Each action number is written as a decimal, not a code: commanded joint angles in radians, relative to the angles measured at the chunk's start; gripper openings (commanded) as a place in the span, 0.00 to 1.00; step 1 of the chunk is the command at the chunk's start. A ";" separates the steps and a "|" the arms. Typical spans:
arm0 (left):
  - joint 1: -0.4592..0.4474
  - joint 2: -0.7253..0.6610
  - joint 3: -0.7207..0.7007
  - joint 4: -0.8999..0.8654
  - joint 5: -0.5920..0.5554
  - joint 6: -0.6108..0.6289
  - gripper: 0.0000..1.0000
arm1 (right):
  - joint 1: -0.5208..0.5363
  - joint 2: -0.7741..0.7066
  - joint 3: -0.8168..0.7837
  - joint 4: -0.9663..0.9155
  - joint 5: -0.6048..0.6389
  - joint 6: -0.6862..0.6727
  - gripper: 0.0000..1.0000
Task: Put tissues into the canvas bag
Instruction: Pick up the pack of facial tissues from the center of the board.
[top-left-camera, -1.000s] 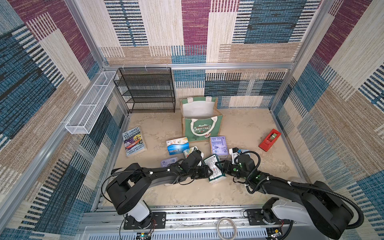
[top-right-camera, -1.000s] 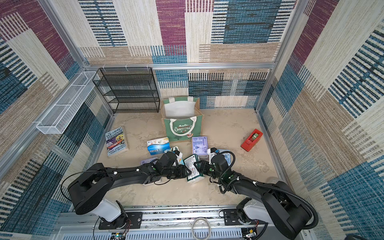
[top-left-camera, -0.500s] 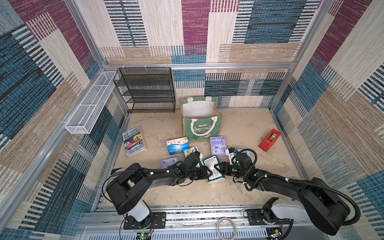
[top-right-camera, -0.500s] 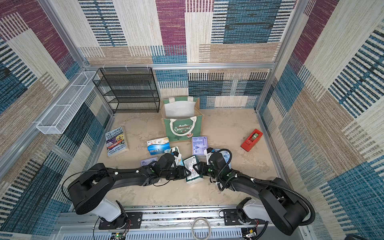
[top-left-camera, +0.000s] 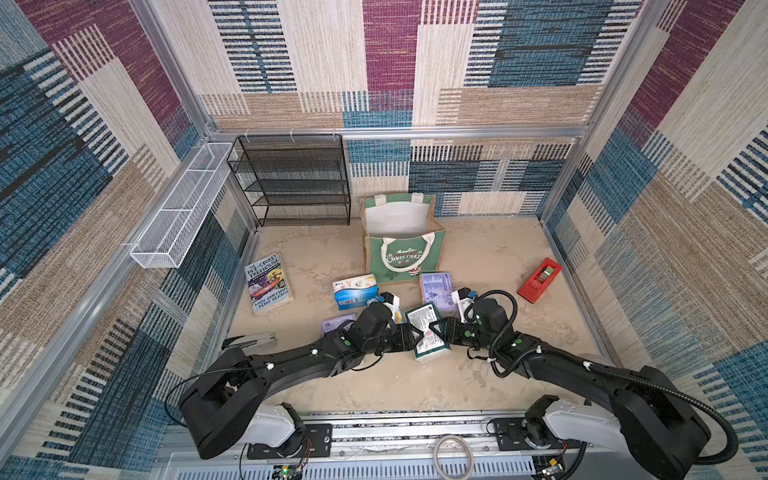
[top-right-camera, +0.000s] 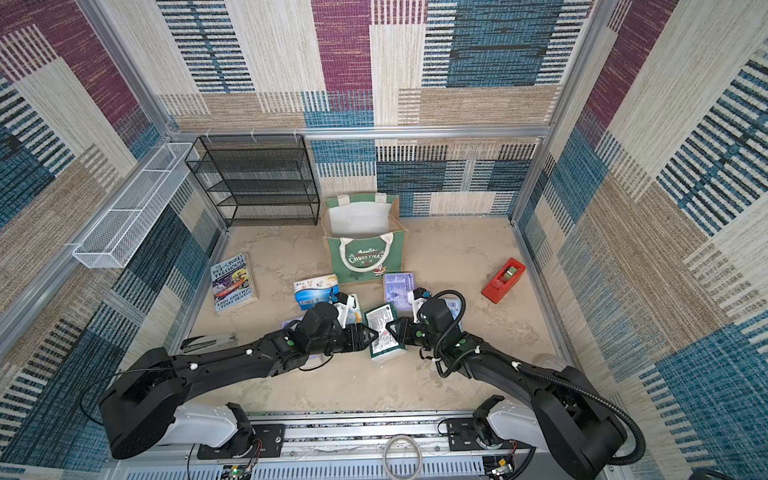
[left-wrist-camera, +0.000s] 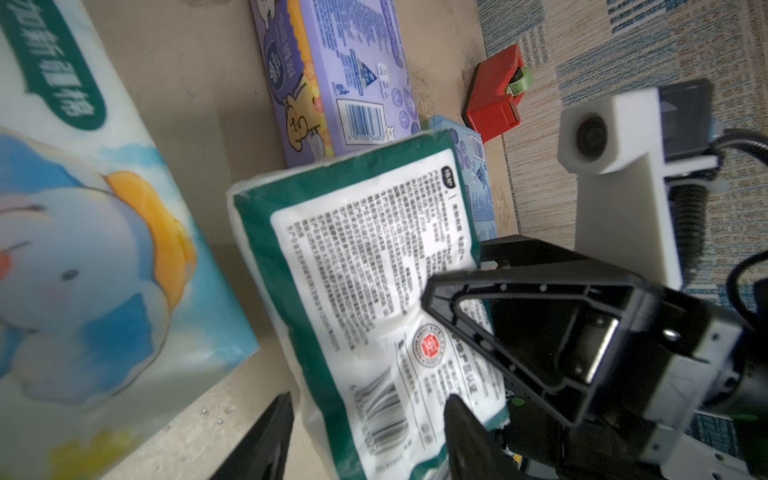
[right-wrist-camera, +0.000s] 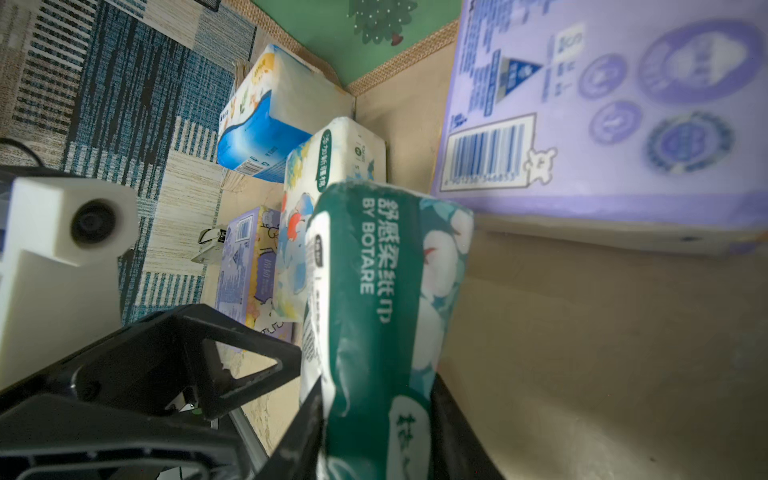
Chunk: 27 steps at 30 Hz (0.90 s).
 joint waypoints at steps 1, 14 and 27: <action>0.023 -0.065 0.014 -0.115 -0.082 0.060 0.68 | -0.017 -0.027 0.042 -0.054 0.004 -0.027 0.38; 0.237 -0.286 0.094 -0.409 -0.117 0.208 0.79 | -0.161 -0.039 0.248 -0.153 -0.165 -0.047 0.38; 0.417 -0.321 0.093 -0.466 -0.057 0.234 0.81 | -0.210 0.107 0.584 -0.205 -0.279 0.004 0.39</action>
